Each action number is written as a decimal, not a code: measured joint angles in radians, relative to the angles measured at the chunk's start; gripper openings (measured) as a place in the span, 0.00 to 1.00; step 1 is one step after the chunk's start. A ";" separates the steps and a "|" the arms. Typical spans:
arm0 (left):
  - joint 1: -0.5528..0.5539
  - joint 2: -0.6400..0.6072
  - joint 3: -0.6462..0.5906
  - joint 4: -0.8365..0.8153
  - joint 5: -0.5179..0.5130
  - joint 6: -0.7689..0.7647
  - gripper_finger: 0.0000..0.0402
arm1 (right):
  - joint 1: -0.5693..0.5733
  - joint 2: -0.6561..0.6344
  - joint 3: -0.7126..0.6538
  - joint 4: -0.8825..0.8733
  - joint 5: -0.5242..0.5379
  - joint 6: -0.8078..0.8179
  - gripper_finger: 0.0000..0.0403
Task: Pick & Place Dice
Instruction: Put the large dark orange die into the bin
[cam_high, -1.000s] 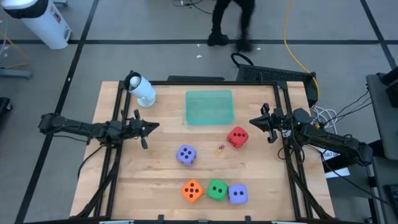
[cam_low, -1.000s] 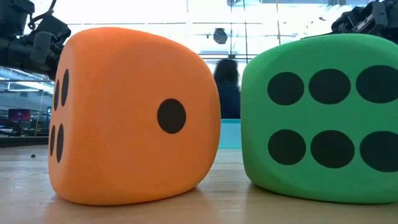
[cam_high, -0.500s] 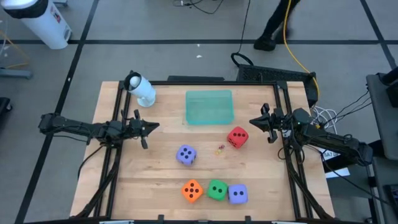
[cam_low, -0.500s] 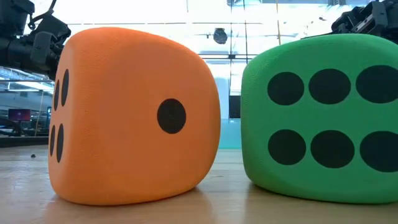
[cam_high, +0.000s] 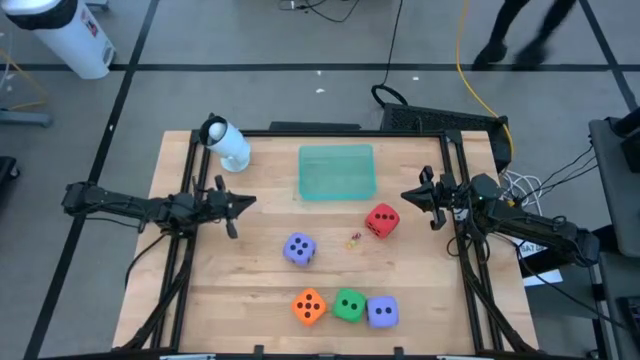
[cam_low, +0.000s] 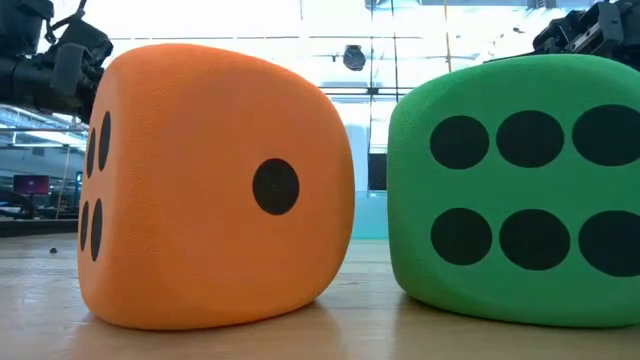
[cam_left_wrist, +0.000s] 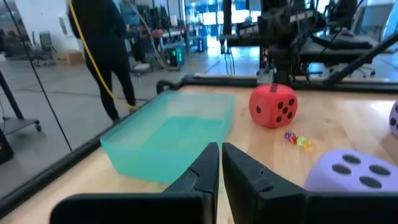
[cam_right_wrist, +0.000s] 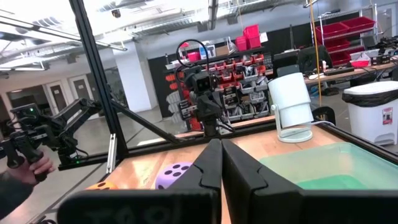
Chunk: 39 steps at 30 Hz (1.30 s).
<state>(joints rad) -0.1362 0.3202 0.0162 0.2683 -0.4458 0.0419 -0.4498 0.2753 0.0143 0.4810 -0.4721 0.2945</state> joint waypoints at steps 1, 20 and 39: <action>0.000 0.000 0.000 0.021 0.000 0.023 0.08 | 0.000 0.000 0.000 0.000 0.000 0.000 0.00; 0.002 0.000 0.008 0.144 0.048 -0.016 0.08 | 0.000 0.000 0.000 0.091 0.027 0.035 0.00; 0.056 0.032 0.075 0.079 0.159 -0.129 0.08 | 0.000 0.030 0.000 0.000 0.032 -0.200 0.00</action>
<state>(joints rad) -0.0802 0.3522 0.0914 0.3469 -0.2870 -0.0873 -0.4496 0.3052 0.0142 0.4812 -0.4404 0.0948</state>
